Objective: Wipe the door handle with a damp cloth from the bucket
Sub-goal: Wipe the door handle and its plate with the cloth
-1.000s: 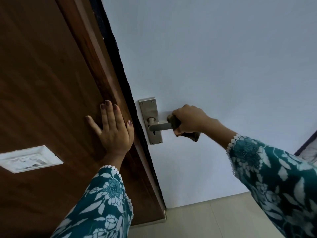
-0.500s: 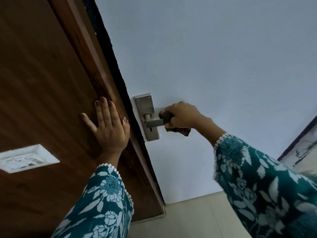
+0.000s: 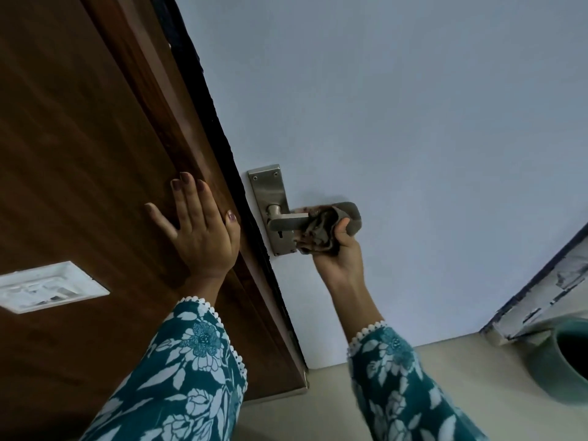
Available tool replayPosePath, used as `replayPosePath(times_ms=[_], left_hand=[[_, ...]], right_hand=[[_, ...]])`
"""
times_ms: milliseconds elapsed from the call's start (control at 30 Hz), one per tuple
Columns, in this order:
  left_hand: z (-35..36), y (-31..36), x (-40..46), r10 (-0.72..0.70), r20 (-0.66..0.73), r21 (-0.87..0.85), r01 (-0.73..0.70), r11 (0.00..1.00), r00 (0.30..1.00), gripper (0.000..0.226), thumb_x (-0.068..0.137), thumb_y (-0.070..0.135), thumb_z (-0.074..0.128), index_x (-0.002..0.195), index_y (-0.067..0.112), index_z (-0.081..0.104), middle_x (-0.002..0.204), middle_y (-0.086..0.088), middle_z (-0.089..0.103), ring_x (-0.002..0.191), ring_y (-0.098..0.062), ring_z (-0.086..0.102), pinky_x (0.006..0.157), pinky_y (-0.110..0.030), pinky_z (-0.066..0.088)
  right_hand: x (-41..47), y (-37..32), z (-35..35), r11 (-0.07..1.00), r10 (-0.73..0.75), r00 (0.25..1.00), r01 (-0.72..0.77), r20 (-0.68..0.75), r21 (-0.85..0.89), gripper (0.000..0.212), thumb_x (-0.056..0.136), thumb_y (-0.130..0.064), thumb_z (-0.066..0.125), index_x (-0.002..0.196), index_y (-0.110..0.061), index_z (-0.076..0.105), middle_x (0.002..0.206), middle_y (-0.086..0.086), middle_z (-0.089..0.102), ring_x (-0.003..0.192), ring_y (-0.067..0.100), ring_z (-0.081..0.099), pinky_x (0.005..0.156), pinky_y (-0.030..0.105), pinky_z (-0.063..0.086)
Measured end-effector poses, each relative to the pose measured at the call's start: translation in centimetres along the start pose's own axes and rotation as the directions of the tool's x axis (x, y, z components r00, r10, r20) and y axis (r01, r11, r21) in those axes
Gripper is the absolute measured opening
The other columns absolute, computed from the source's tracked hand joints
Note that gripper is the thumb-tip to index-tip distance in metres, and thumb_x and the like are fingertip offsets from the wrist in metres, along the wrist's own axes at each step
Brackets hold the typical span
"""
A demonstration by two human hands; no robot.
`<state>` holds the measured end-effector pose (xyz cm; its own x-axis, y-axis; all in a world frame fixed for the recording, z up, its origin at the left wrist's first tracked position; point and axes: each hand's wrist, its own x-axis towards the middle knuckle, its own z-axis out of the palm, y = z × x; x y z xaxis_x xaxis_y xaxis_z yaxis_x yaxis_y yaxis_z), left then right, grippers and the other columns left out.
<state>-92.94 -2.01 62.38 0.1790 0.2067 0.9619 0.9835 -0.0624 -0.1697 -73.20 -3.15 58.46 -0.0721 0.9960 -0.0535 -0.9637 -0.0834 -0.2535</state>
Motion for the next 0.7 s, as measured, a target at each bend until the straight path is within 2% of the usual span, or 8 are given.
replayPosePath(times_ms=[67, 167, 267, 333, 400, 500, 633, 700], left_hand=[[0.0, 0.0, 0.0, -0.001, 0.006, 0.003, 0.001, 1.0, 1.0, 0.07, 0.094, 0.023, 0.038, 0.151, 0.006, 0.002, 0.146, -0.022, 0.024, 0.148, -0.023, 0.0, 0.114, -0.056, -0.004], [-0.2, 0.0, 0.0, 0.004, 0.01, 0.007, -0.004, 1.0, 1.0, 0.07, 0.094, 0.024, 0.039, 0.151, 0.005, 0.002, 0.146, -0.022, 0.023, 0.148, -0.023, -0.002, 0.113, -0.056, -0.005], [-0.2, 0.1, 0.0, 0.01, 0.013, 0.012, -0.011, 1.0, 1.0, 0.07, 0.094, 0.024, 0.037, 0.151, 0.006, 0.0, 0.146, -0.022, 0.022, 0.148, -0.022, -0.003, 0.113, -0.056, -0.006], [-0.2, 0.1, 0.1, 0.004, 0.013, 0.019, -0.005, 1.0, 1.0, 0.068, 0.095, 0.025, 0.036, 0.15, 0.005, 0.003, 0.146, -0.022, 0.022, 0.148, -0.022, -0.002, 0.113, -0.056, -0.005], [-0.1, 0.1, 0.1, 0.002, 0.011, 0.03, -0.003, 1.0, 1.0, 0.064, 0.095, 0.025, 0.036, 0.148, 0.002, 0.01, 0.146, -0.022, 0.023, 0.148, -0.023, -0.001, 0.113, -0.057, -0.004], [-0.2, 0.1, 0.2, 0.006, 0.019, 0.039, -0.007, 0.999, 1.0, 0.061, 0.095, 0.025, 0.037, 0.145, -0.001, 0.015, 0.146, -0.022, 0.023, 0.148, -0.023, 0.0, 0.113, -0.058, -0.003], [-0.4, -0.1, 0.2, 0.012, 0.026, 0.02, -0.013, 1.0, 1.0, 0.068, 0.095, 0.026, 0.038, 0.15, 0.004, 0.004, 0.147, -0.021, 0.022, 0.148, -0.023, -0.001, 0.113, -0.058, -0.003], [-0.3, -0.2, 0.2, 0.018, 0.027, 0.011, -0.019, 1.0, 0.999, 0.07, 0.095, 0.026, 0.038, 0.151, 0.006, 0.0, 0.147, -0.021, 0.021, 0.148, -0.023, -0.001, 0.113, -0.058, -0.004]], right_hand=[[-0.1, 1.6, 0.7, 0.967, 0.069, 0.997, -0.057, -0.039, 0.249, 0.086, 0.054, -0.013, 0.087, 0.13, -0.007, 0.048, 0.124, 0.017, 0.059, 0.115, 0.032, 0.056, 0.101, 0.052, 0.038], [-0.2, 3.5, 1.7, 0.917, 0.104, 0.994, -0.09, -0.015, 0.389, 0.111, 0.031, -0.003, 0.094, 0.131, -0.01, 0.049, 0.114, 0.018, 0.066, 0.101, 0.034, 0.065, 0.086, 0.057, 0.044], [-0.5, 4.4, 2.4, 0.935, 0.098, 0.995, -0.093, 0.001, 0.342, 0.09, 0.046, -0.011, 0.09, 0.127, -0.014, 0.051, 0.133, 0.017, 0.053, 0.122, 0.037, 0.05, 0.099, 0.066, 0.031], [-0.7, 4.7, 3.0, 0.946, 0.077, 0.996, -0.061, -0.037, 0.319, 0.073, 0.061, -0.013, 0.079, 0.128, -0.012, 0.049, 0.142, 0.017, 0.045, 0.129, 0.037, 0.043, 0.106, 0.065, 0.025], [-0.9, 5.1, 3.4, 0.957, 0.04, 0.996, -0.016, -0.078, 0.291, 0.071, 0.069, -0.012, 0.068, 0.135, -0.011, 0.043, 0.143, 0.018, 0.044, 0.125, 0.037, 0.047, 0.102, 0.065, 0.032], [-1.3, 5.6, 4.0, 0.981, -0.012, 0.99, 0.039, -0.142, 0.19, 0.048, 0.082, -0.011, 0.055, 0.129, -0.013, 0.045, 0.14, 0.019, 0.046, 0.124, 0.037, 0.048, 0.099, 0.063, 0.037], [-1.4, 3.3, 3.3, 0.997, -0.055, 0.986, 0.044, -0.157, -0.07, 0.045, 0.089, -0.001, 0.049, 0.133, -0.002, 0.042, 0.134, 0.02, 0.049, 0.12, 0.034, 0.05, 0.108, 0.057, 0.032], [-1.4, 1.5, 2.3, 0.979, -0.09, 0.974, 0.047, -0.209, -0.201, 0.037, 0.091, 0.004, 0.048, 0.127, 0.0, 0.049, 0.127, 0.02, 0.054, 0.112, 0.033, 0.055, 0.103, 0.053, 0.039]])
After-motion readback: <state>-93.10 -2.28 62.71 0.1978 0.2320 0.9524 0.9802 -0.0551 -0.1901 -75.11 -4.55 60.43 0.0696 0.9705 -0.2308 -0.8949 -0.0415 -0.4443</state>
